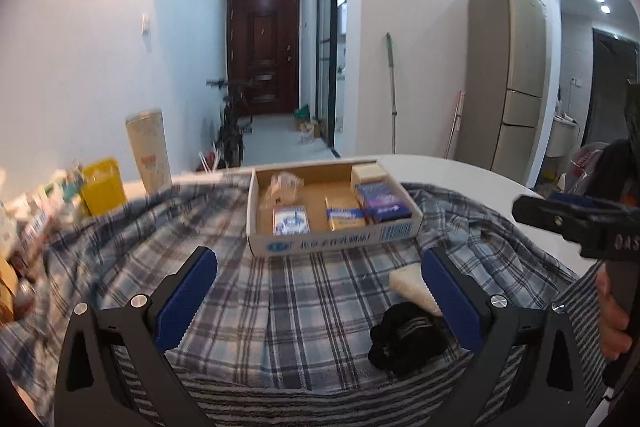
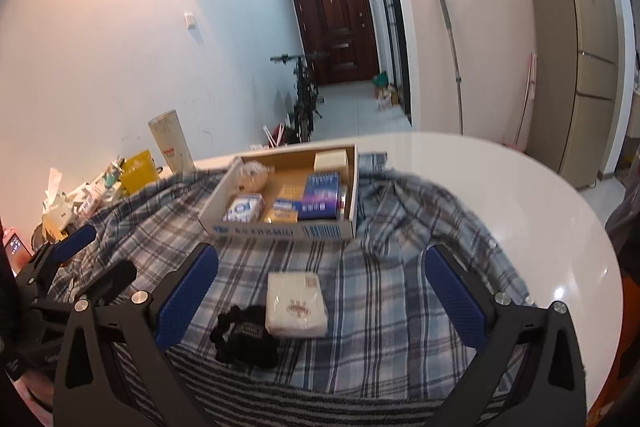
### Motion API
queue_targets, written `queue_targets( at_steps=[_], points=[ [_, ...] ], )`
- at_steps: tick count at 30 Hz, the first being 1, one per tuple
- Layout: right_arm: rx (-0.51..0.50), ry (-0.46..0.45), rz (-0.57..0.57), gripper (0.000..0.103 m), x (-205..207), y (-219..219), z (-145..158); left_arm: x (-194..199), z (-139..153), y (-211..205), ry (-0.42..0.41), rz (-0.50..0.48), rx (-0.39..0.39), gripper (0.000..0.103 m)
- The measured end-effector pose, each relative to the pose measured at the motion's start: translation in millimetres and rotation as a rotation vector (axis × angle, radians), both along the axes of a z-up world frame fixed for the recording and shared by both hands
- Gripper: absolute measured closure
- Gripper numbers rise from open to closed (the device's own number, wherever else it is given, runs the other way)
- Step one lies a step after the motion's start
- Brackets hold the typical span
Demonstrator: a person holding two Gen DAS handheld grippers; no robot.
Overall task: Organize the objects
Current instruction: 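Withdraw both open tools from the box toward the white tissue pack, then grasp the white tissue pack with the right tool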
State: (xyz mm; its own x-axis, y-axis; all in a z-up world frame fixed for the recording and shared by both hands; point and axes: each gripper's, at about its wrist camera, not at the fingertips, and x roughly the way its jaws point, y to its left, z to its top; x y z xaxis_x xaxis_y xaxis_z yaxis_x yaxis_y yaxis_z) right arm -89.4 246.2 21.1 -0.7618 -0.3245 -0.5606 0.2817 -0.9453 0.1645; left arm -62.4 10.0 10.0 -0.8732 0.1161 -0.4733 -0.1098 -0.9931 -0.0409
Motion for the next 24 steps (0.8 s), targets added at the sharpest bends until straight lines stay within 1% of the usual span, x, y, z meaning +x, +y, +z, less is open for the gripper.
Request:
queue_targets(
  at_steps=[2, 6, 10, 13, 15, 17, 19, 24],
  points=[
    [0.025, -0.021, 0.007, 0.0, -3.1, -3.7, -8.5, -6.5, -9.5, -3.4, -0.027, -0.006, 0.02, 0.0],
    [0.054, -0.046, 0.013, 0.0, -11.1, -8.5, -17.8, -12.6, -23.4, -0.3, -0.046, -0.004, -0.01, 0.0],
    [0.023, -0.099, 0.046, 0.0, -24.7, -13.5, -23.5, -12.9, -29.7, 3.4, -0.065, -0.018, -0.01, 0.0],
    [0.012, -0.149, 0.085, 0.0, -39.5, -19.5, -29.5, -15.1, -34.8, 1.3, -0.088, -0.013, 0.009, 0.0],
    [0.015, -0.167, 0.099, 0.0, -48.5, -23.5, -31.0, -17.0, -36.7, -1.5, -0.102, -0.005, 0.024, 0.0],
    [0.026, -0.184, 0.112, 0.003, -55.4, -28.2, -34.2, -18.8, -37.8, -6.2, -0.112, 0.008, 0.044, 0.0],
    [0.033, -0.206, 0.124, 0.008, -60.3, -32.4, -40.7, -20.5, -38.8, -10.1, -0.122, 0.012, 0.064, 0.0],
    [0.096, -0.242, 0.119, 0.01, -68.8, -44.9, -66.5, -22.1, -41.2, -12.4, -0.137, 0.013, 0.079, 0.0]
  ],
)
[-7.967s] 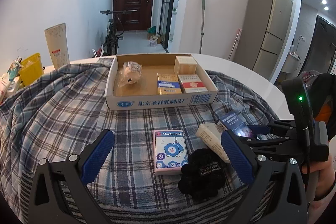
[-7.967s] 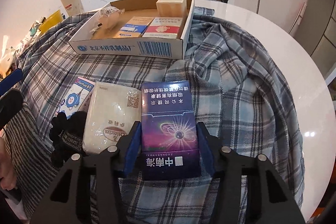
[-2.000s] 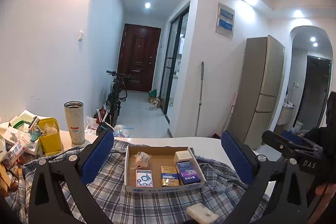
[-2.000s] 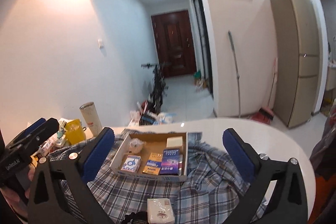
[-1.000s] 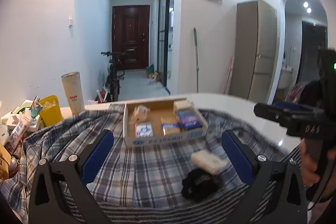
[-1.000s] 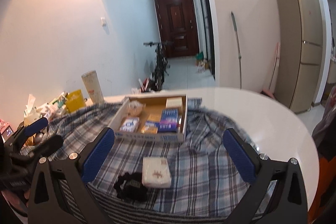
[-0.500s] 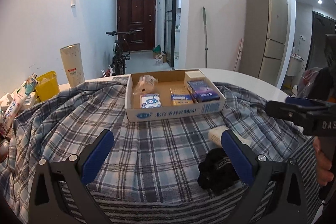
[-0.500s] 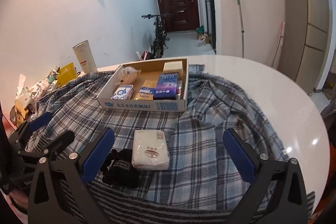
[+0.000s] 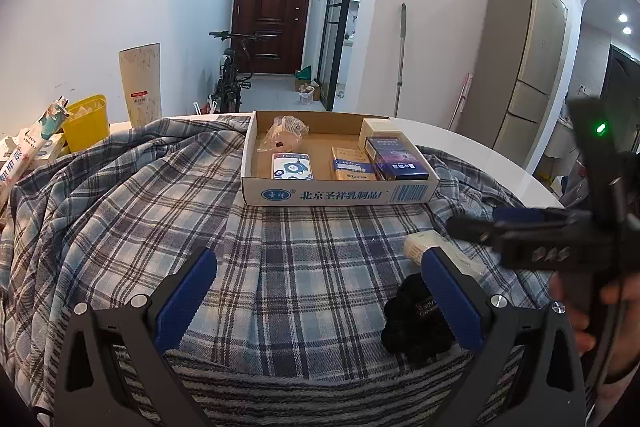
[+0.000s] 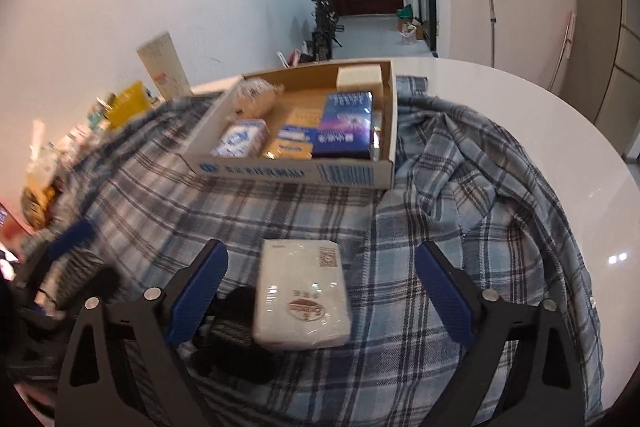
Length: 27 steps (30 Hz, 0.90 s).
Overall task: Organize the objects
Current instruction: 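Grasp the white tissue pack with the right tool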
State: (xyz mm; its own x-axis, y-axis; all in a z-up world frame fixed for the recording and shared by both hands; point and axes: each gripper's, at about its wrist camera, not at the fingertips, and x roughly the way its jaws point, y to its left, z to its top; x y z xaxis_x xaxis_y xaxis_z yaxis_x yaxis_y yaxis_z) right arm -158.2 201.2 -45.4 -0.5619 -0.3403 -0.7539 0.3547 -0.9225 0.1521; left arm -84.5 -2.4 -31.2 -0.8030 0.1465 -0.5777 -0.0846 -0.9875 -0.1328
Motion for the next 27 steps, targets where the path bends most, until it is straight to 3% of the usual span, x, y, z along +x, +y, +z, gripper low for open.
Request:
queue_targets(
  at_steps=[5, 9, 11, 13, 14, 22, 27],
  points=[
    [0.002, -0.071, 0.048, 0.016, -6.1, -7.9, -20.4, -0.6, -0.4, 1.2, -0.003, -0.003, -0.004, 0.0],
    [0.011, -0.106, 0.07, 0.026, -8.4, -11.8, -30.7, -1.4, -2.0, 2.6, -0.011, -0.011, -0.003, 0.0],
    [0.01, -0.127, 0.085, 0.036, -8.7, -13.1, -35.2, -2.5, -3.3, 3.0, -0.017, -0.014, -0.006, 0.0],
    [0.009, -0.135, 0.095, 0.054, -8.0, -14.4, -36.6, -2.7, -3.8, 3.7, -0.018, -0.018, -0.008, 0.0],
    [0.005, -0.134, 0.095, 0.055, -7.3, -13.6, -35.2, -2.3, -3.6, 3.7, -0.017, -0.018, -0.008, 0.0],
    [0.037, 0.03, 0.016, 0.059, 15.5, 7.7, -0.9, -3.0, -1.9, 5.9, -0.033, -0.03, -0.009, 0.0],
    [0.1, 0.139, -0.07, 0.059, 36.9, 27.6, 13.7, -15.8, -7.0, 25.5, -0.182, -0.128, 0.003, 0.0]
  ],
)
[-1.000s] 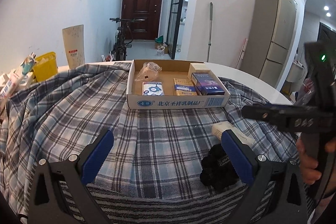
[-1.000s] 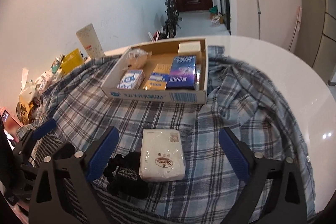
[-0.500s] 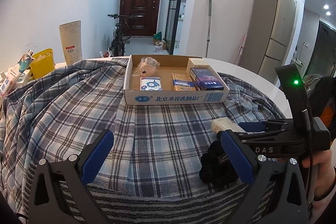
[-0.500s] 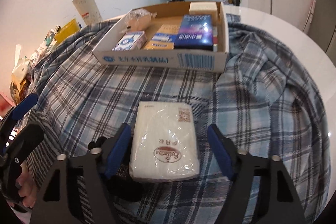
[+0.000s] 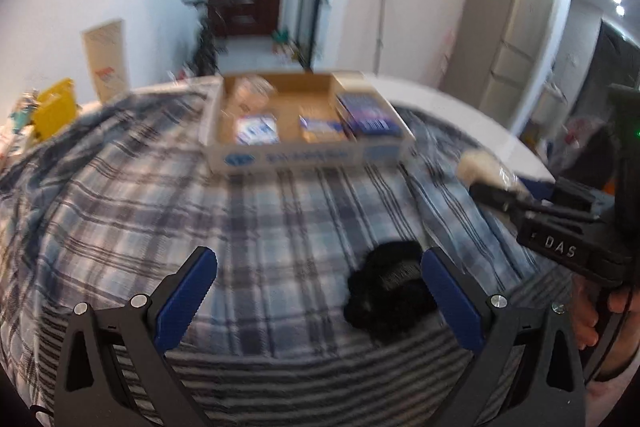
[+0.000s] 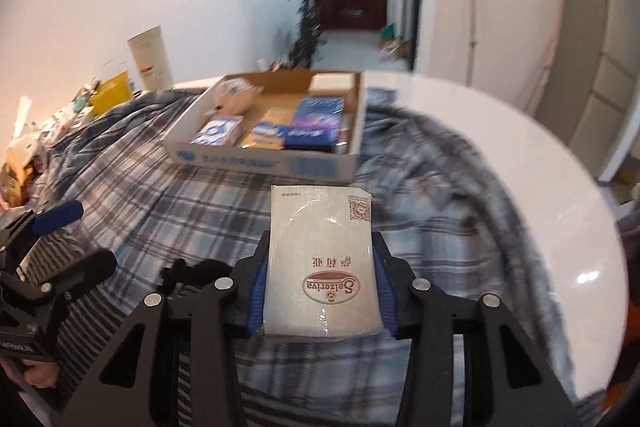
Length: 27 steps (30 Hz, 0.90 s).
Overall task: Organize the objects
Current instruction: 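Grasp the white tissue pack with the right tool, then grasp the black fuzzy item with the left tool while the right tool holds the tissue pack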
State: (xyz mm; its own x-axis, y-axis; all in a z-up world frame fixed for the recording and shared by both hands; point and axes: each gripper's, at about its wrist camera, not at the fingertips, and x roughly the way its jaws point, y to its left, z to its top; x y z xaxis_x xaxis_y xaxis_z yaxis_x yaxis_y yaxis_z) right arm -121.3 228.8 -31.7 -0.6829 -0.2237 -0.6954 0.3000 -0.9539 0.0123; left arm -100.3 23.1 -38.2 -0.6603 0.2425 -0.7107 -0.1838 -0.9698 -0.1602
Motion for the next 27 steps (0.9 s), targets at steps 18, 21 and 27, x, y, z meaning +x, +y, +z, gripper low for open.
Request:
queue_targets(
  at_steps=[18, 21, 27],
  points=[
    [-0.038, 0.023, -0.111, 0.059, -7.9, 29.2, -18.7, -36.6, -49.1, 48.5, -0.305, -0.124, 0.035, 0.054],
    [-0.037, 0.021, -0.115, 0.059, -7.3, 30.9, -19.7, -29.9, -40.2, 51.7, -0.254, -0.147, 0.014, 0.063],
    [-0.036, 0.012, -0.125, 0.059, -8.4, 32.4, -21.3, -10.9, -9.0, 43.5, -0.104, -0.14, -0.025, 0.063]
  ],
)
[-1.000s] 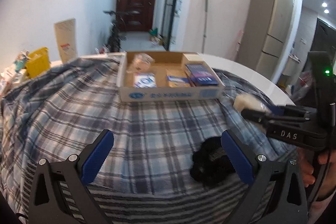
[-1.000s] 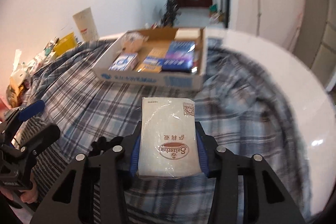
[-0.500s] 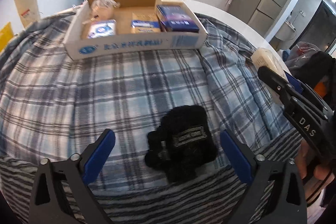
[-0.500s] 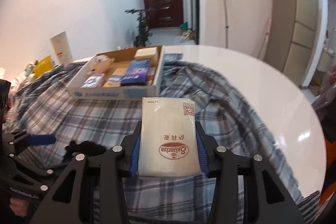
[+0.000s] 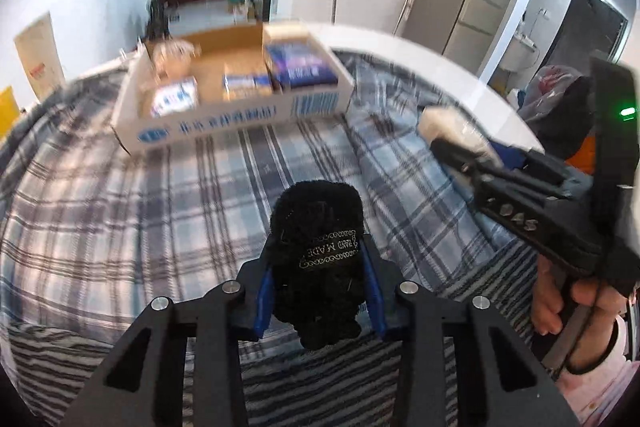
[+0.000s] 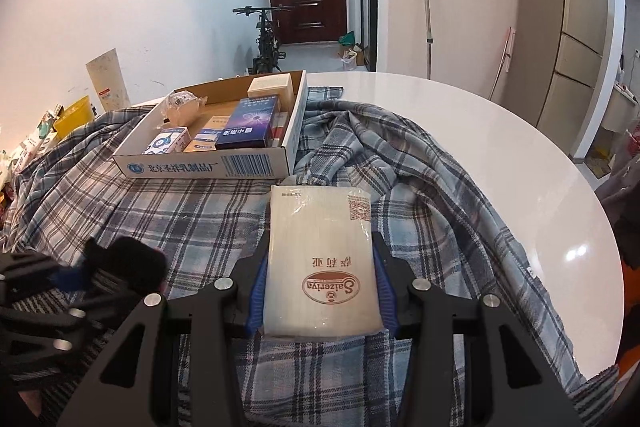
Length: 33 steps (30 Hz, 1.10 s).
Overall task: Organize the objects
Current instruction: 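Grasp the black fuzzy item with the left tool while the right tool holds the tissue pack, then drop the black item into the box with the left tool while the right tool lowers the tissue pack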
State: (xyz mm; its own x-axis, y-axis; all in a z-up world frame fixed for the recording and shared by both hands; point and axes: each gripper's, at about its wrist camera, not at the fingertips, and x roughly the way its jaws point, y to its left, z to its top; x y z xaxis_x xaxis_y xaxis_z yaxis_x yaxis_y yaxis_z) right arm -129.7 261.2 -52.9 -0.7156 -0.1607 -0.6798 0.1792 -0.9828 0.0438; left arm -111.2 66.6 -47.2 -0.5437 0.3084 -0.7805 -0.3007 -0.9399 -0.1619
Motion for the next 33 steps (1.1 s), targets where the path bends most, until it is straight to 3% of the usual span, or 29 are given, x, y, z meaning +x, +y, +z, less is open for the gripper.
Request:
queue_targets(
  at_steps=[4, 19, 22, 26, 31, 33],
  points=[
    [0.001, 0.003, -0.009, 0.059, 0.1, 0.8, 0.5, 13.4, 17.6, -17.0, 0.06, 0.032, 0.004, 0.063],
    [0.022, 0.055, 0.021, 0.059, 9.1, -10.0, 31.6, 15.1, 39.0, -52.8, 0.093, 0.097, 0.007, 0.063],
    [-0.012, 0.083, 0.024, 0.059, 4.5, -13.7, 54.2, 2.6, 82.0, -62.6, 0.196, 0.142, 0.022, 0.063],
    [-0.06, 0.174, 0.065, 0.059, -6.4, -30.6, 107.6, -24.8, 137.1, -66.2, 0.338, 0.159, 0.02, 0.063],
    [-0.056, 0.278, 0.008, 0.059, -37.4, -57.2, 154.2, -84.2, 154.0, -64.3, 0.4, 0.26, -0.117, 0.063],
    [-0.065, 0.272, -0.003, 0.059, -57.5, -68.3, 161.0, -105.3, 153.1, -70.9, 0.386, 0.303, -0.102, 0.063]
  ],
)
